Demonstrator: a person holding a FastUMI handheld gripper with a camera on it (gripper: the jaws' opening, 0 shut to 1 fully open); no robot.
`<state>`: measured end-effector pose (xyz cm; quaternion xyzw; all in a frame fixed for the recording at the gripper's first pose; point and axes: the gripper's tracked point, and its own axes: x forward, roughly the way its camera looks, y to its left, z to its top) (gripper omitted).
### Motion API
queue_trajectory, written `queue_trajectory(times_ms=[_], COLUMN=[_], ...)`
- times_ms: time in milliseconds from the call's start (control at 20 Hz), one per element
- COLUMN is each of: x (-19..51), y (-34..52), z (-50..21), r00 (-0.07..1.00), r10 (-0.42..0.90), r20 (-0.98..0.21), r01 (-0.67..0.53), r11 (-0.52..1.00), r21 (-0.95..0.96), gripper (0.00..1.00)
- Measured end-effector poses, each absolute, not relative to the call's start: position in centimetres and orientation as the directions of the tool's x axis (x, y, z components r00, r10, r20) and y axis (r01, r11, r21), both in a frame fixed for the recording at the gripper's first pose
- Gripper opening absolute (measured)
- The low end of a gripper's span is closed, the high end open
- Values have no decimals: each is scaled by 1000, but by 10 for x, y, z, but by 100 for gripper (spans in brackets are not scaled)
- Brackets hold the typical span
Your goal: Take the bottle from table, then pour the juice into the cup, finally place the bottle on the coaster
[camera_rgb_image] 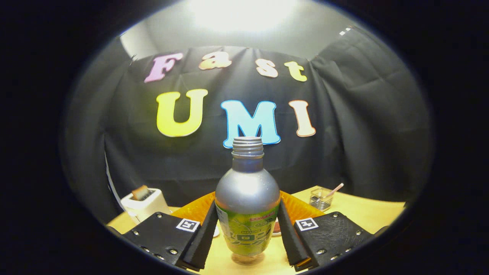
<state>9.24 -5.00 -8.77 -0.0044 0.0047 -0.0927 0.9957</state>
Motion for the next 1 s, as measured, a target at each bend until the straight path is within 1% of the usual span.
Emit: queue_trajectory(times_ms=[100, 350, 700, 1000], x=[98, 108, 117, 127], y=[-42, -35, -34, -37], z=[-94, -120, -144, -180], r00=[985, 988, 988, 986], r10=[-169, -146, -140, -135], r20=[-22, -51, -60, -96], r01=[168, 145, 140, 134], r11=[985, 989, 990, 991], r21=[-33, -12, -12, -16], gripper=[77, 77, 77, 77])
